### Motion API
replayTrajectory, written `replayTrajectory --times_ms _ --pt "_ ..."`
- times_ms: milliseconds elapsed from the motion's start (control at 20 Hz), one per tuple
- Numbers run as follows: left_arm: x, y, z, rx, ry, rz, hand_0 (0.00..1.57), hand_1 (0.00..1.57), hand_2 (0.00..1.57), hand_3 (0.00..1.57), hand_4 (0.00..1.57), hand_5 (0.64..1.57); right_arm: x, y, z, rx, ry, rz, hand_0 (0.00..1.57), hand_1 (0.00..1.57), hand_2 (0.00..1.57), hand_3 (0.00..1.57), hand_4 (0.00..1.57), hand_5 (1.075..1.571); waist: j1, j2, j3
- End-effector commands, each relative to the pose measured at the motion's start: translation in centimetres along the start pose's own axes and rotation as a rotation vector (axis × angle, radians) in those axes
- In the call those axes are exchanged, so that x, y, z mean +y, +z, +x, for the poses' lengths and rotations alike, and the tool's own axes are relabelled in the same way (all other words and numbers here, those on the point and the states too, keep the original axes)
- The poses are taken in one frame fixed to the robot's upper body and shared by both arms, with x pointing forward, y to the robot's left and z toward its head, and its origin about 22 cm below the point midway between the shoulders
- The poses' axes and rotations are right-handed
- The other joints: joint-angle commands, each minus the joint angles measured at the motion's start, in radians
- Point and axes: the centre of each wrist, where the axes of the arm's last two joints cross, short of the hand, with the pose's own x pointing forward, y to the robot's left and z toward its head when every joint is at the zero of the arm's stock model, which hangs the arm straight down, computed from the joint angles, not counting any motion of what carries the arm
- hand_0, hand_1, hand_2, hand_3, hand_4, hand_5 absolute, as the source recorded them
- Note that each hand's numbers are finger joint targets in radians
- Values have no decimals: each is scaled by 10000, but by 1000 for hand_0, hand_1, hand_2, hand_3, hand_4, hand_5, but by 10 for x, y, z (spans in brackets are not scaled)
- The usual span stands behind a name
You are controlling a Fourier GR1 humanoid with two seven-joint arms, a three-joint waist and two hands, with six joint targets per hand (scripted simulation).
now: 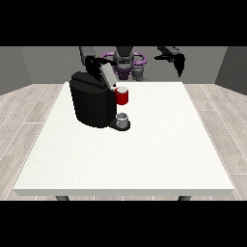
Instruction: Insert the coffee pod into the coffee machine and close the lid
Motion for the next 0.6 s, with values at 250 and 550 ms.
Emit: replayTrajectory --times_ms 250,550 --pt "13 12 -22 334 -144 507 0 0 0 0 0 1571 29 -6 4 481 -6 762 0 0 0 0 0 1571 -422 -149 25" --pt "0 8 -18 225 -217 211 0 0 0 0 141 1571 50 -20 14 31 462 724 0 0 0 0 214 1571 63 88 26"
